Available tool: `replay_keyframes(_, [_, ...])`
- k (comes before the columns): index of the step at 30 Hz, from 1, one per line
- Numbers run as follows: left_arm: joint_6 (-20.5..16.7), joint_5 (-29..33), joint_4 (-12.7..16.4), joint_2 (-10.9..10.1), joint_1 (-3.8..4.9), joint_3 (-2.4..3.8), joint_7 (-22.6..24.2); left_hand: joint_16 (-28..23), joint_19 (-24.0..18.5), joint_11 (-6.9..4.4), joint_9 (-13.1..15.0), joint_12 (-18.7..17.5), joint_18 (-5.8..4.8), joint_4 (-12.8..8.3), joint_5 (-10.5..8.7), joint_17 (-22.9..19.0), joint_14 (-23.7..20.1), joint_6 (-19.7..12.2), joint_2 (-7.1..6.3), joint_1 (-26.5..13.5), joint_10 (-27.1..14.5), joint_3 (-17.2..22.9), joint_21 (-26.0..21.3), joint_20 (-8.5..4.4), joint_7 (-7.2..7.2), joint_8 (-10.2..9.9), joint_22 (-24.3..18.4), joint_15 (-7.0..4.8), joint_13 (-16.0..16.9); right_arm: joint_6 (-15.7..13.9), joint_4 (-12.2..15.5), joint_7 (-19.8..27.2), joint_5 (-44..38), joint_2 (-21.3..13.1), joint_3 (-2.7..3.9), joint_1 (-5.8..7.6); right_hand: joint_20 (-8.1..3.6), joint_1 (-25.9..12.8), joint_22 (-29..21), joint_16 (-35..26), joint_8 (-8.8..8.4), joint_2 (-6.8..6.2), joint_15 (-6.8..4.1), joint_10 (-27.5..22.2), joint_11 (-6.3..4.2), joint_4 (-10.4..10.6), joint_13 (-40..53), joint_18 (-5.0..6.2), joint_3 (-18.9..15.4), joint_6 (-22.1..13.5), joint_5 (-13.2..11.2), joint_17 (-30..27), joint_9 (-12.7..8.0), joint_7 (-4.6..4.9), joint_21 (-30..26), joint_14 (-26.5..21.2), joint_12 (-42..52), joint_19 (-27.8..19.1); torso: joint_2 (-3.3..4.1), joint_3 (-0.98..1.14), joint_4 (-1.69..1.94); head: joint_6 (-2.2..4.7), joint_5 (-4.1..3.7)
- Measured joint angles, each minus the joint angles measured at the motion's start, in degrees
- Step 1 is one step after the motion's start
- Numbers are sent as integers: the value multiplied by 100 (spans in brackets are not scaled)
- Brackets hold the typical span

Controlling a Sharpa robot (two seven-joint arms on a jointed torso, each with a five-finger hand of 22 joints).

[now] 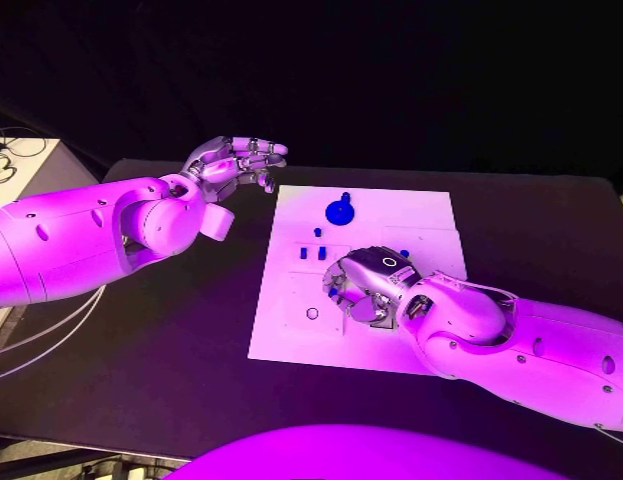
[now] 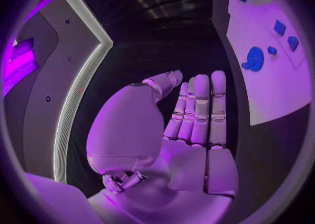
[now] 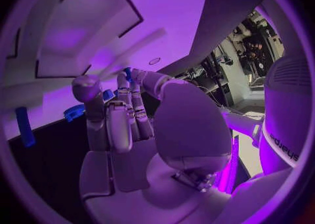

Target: Assemble the parts on the task board

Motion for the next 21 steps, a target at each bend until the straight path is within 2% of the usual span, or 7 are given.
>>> replay_keyframes(3, [1, 0, 0, -1, 0, 0, -4, 0, 0, 0, 0, 0, 0, 0, 0, 0, 0, 0, 0, 0, 0, 0, 0, 0, 0, 0, 0, 0, 0, -4, 4, 1, 5, -3, -2, 1, 30, -15, -37, -19, -33, -16, 20, -86, 26, -13, 1, 0, -13, -24, 0, -1, -2, 21, -100, 19, 1, -31, 2, 0, 1, 3, -5])
replay_keyframes(5, [1, 0, 0, -4, 0, 0, -6, 0, 0, 0, 0, 0, 0, 0, 0, 0, 0, 0, 0, 0, 0, 0, 0, 0, 0, 0, 0, 0, 0, -7, 7, 3, 10, -6, -9, -1, 57, -21, -190, -149, -113, -74, 84, -320, 58, -20, -51, -1, -68, -154, 0, -153, -28, 41, -453, 19, 1, -205, 3, 0, 4, 7, -8])
replay_keyframes(8, [2, 0, 0, -9, 0, 0, -10, 0, 0, 0, 0, 0, 0, 0, 0, 0, 0, 0, 0, 0, 0, 0, 0, 0, 0, 0, 0, 0, 0, -11, 8, 7, 17, -11, -16, -9, 131, 18, -663, -589, -332, -153, 195, -882, 149, -39, -128, 299, -263, -462, -69, -780, -131, 91, -1570, -149, 0, -714, 3, 0, 4, 9, -12])
replay_keyframes(9, [3, 0, 0, -11, 0, 0, -12, 0, 0, 0, 0, 0, 0, 0, 0, -1, 0, 0, 0, 0, 0, 0, 0, 0, 0, 0, 0, 0, 0, -13, 8, 7, 19, -15, -18, -11, 154, 47, -724, -655, -372, -182, 208, -994, 170, -44, -128, 311, -331, -502, -78, -882, -147, 93, -1748, -200, 6, -796, 3, 0, 4, 9, -12])
replay_keyframes(12, [5, 0, 0, -13, 0, 0, -17, 0, 0, 0, 1, 0, 0, 0, 0, -1, 0, 0, 0, 0, 0, 0, 0, 0, 0, 0, 0, 0, 0, -34, 13, 7, 32, -38, -22, -16, 215, 176, -878, -825, -482, -126, 246, -1304, 214, -9, -119, 316, -645, -563, -170, -1179, -197, 70, -2090, -378, 171, -952, 3, 0, 4, 10, -12])
replay_keyframes(17, [11, 0, -2, -15, 0, 0, -25, 0, 0, 0, 1, 0, 0, 0, 0, -1, 0, 0, 0, 0, 0, 0, 0, 0, 0, 0, 0, 0, -3, -133, 97, 7, 69, -117, -24, -18, 265, 588, -982, -875, -684, -55, 323, -1818, 292, 310, -65, 313, -1473, -705, -222, -1461, -294, 12, -2288, -557, 626, -1003, 1, 0, 4, 24, -24])
replay_keyframes(21, [17, 0, -6, -17, 0, 0, -31, 0, 0, 0, 1, 0, 0, 0, 0, -1, 0, 0, 0, 0, 0, 0, 0, 0, 0, 0, 1, 0, -5, -230, 217, 13, 108, -217, -25, -13, 275, 805, -1010, -851, -731, -46, 343, -2002, 298, 572, -35, 317, -1785, -710, -220, -1526, -323, 16, -2337, -578, 929, -1014, -2, 0, 4, 37, -35])
